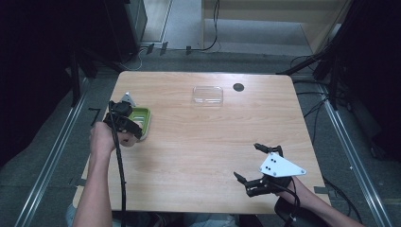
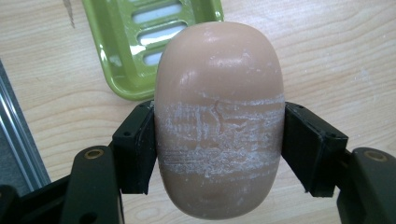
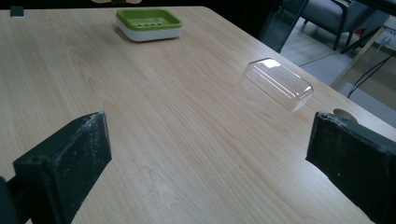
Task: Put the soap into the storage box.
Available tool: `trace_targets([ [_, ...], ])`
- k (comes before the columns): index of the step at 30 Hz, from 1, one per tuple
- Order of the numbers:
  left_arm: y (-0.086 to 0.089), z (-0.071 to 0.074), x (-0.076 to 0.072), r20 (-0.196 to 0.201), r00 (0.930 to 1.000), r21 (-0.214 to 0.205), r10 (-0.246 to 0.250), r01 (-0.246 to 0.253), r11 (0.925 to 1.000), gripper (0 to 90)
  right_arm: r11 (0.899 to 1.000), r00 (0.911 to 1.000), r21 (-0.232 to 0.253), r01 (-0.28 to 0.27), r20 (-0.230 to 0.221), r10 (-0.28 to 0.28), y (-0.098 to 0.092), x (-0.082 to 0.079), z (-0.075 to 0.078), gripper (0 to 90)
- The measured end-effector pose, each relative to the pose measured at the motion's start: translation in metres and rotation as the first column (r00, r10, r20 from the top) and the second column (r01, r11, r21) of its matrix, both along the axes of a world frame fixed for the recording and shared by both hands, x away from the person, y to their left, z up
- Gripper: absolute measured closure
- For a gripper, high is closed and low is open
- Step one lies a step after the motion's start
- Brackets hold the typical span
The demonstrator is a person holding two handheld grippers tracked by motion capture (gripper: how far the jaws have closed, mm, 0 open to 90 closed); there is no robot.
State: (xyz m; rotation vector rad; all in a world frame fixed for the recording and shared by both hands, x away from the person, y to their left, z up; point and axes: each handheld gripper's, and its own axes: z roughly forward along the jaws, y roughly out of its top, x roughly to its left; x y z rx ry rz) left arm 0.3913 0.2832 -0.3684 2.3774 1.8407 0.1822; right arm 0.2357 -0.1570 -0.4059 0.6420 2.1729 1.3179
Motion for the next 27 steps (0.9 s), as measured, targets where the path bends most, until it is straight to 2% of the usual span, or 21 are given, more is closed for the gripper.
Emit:
trace_targets([
  [7, 0.002, 0.005, 0.009, 0.005, 0.9999, -0.011, 0.011, -0.011, 0.9999, 33.7, 1.000, 1.0000, 0.000, 0.000, 0.001, 0.000, 0.000, 0.000, 0.000, 0.0],
  [12, 0.003, 0.006, 0.014, -0.001, 0.9999, 0.002, 0.014, -0.014, 0.9999, 33.7, 1.000, 1.0000, 0.001, 0.001, 0.000, -0.001, 0.000, 0.000, 0.000, 0.0],
  [27, 0.011, -0.005, 0.025, -0.011, 0.9988, -0.008, 0.048, -0.048, 0.9988, 33.7, 1.000, 1.0000, 0.004, 0.003, 0.001, -0.003, -0.001, 0.000, 0.000, 0.0],
])
